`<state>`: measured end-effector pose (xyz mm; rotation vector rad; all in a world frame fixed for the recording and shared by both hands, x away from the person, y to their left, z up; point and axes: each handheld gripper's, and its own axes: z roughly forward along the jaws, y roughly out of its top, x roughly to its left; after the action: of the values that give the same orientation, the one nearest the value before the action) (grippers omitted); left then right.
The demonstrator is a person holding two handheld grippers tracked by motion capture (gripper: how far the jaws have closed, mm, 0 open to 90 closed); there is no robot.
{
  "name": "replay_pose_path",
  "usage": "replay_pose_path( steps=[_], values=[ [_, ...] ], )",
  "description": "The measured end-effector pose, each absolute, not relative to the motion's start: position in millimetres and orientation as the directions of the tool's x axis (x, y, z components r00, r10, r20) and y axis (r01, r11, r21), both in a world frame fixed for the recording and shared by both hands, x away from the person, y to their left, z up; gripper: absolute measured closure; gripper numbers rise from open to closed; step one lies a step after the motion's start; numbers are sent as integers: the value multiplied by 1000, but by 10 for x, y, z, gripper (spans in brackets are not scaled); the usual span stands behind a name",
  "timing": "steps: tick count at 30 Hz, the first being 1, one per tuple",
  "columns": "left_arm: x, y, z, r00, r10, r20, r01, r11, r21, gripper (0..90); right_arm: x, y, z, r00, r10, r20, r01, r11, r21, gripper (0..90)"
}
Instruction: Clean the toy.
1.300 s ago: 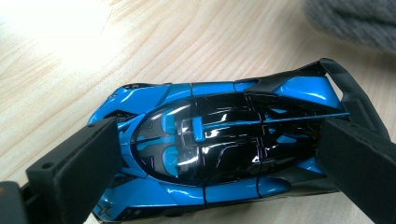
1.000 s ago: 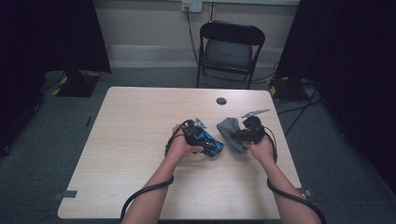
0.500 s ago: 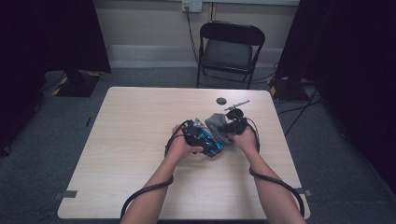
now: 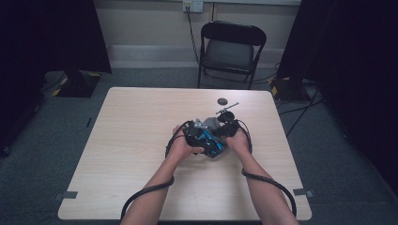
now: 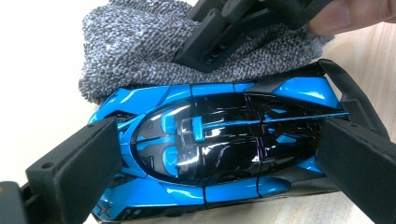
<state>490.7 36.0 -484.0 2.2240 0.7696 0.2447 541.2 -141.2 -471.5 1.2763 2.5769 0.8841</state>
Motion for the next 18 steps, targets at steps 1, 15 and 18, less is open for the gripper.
replay_pose_path(
  steps=[1,15,18],
  values=[
    [4907,359,-4839,799,598,-62,453,-532,716,0,5412,-1420,-4715,-629,764,142,689,465,556,760],
    [4908,354,-4835,798,599,-62,457,-534,711,0,5376,-1477,-4712,-661,738,140,670,494,554,763],
    [4907,352,-4835,798,599,-63,456,-533,713,0,5354,-1488,-4708,-667,734,131,663,504,554,763]
  ],
)
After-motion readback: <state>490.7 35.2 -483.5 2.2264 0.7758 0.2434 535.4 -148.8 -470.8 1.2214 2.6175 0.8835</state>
